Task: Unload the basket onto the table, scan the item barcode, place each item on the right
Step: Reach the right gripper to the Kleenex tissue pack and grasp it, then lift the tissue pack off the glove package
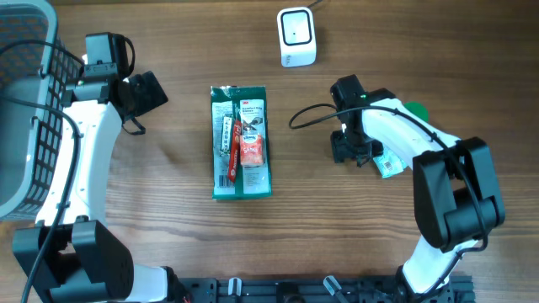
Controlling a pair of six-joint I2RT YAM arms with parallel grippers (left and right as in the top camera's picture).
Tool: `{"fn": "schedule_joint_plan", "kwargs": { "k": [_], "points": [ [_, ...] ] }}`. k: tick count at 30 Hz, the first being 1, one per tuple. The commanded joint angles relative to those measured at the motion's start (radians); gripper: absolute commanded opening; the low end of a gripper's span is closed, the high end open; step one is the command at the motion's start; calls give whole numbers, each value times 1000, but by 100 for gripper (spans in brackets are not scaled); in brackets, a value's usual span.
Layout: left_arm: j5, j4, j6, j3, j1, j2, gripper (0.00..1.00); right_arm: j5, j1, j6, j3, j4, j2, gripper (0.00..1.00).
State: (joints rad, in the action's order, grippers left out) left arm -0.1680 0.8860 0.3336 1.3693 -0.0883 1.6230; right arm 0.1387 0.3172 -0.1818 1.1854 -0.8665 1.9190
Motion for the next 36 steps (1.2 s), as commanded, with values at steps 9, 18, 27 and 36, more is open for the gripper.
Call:
{"fn": "schedule_joint_plan", "kwargs": {
  "k": [9,18,27,36],
  "points": [
    [-9,-2,-16,11,-6,-7,100,-16,-82,51,-17,40,21,68],
    [-9,-2,-16,11,-6,-7,100,-900,-41,17,93,143,14,100],
    [-9,-2,-16,11,-6,-7,100,-648,143,-276,63,348,16,61],
    [-9,-2,-16,11,-6,-7,100,-508,279,-423,63,396,35,52]
  ]
}}
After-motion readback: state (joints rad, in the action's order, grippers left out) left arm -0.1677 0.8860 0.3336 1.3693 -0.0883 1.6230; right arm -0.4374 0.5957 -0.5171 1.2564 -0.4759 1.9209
